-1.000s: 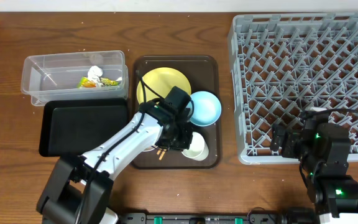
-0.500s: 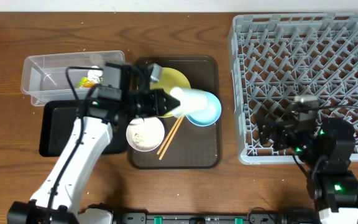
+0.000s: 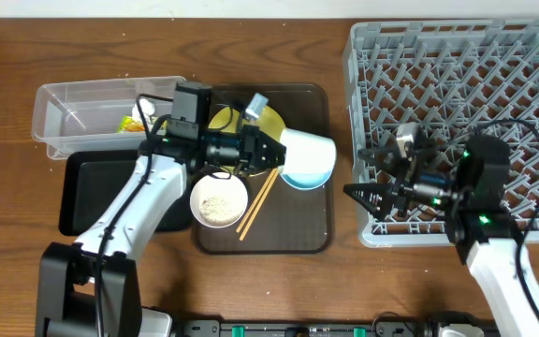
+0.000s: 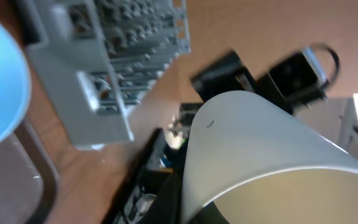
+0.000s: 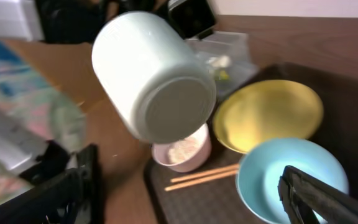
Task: Sort waste into correct bins and load items into the dishwasher rack
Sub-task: 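Lift the cup toward the right gripper and hand it over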
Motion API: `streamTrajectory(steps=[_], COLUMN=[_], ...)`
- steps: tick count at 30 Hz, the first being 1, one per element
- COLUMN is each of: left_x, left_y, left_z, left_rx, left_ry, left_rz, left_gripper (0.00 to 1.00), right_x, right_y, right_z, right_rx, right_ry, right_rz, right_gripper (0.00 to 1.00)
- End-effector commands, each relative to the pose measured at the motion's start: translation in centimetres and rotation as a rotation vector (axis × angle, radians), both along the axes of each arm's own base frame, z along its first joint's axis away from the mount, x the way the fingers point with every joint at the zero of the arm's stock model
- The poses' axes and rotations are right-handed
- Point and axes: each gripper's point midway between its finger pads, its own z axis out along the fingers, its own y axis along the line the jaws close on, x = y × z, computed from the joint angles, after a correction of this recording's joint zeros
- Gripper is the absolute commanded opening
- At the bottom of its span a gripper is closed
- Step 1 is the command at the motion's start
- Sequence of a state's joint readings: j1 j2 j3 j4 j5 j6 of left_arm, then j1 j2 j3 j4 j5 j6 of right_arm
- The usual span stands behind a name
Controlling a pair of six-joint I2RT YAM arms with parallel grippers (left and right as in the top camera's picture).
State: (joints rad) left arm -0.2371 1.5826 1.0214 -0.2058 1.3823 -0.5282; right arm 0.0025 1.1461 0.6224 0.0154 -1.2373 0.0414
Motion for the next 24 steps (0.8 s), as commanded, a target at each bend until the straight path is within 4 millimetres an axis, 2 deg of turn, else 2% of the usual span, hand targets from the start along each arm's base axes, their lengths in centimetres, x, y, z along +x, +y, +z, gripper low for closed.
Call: streamTrajectory(steps=[1,5,12,18,22,24], left_x=[-1.2,-1.7,-1.8,-1.8,-1.8,-1.8], left_y=[-0.8,-1.3,-1.5,-1.5,-1.5,-1.5], left_z=[1.2,1.2,1.1,1.1,1.1,1.1], left_rx=[-0.055,-0.055,-0.049,-0.049,-0.049,-0.049], left_ry=[0.012,0.017,0.015,0.02,0.027,0.027], left_rz=[-0.069,-0.087,-0.09,-0.09,-0.089,-0.089], left_gripper=[0.06,0.06,0.06,0.06,0.06,0.06], right_x=[-1.9,-1.5,-1.8,-1.3,-0.8,-0.6], right_y=[1.6,2.6,4.3,4.9,5.3,5.4], right_z=[0.8,0.6,2.5,2.6,2.4,2.4], right_rx=[0.091,0.108,0.124,0.117,0.107,0.104], right_ry=[-0.022,-0.02,-0.093,-0.092,-0.094,-0.095], right_rz=[0.205,0.25,0.307,0.273,0.239,0.23], right_gripper=[0.99,0.99,0.99,0.95,0.84,0.84])
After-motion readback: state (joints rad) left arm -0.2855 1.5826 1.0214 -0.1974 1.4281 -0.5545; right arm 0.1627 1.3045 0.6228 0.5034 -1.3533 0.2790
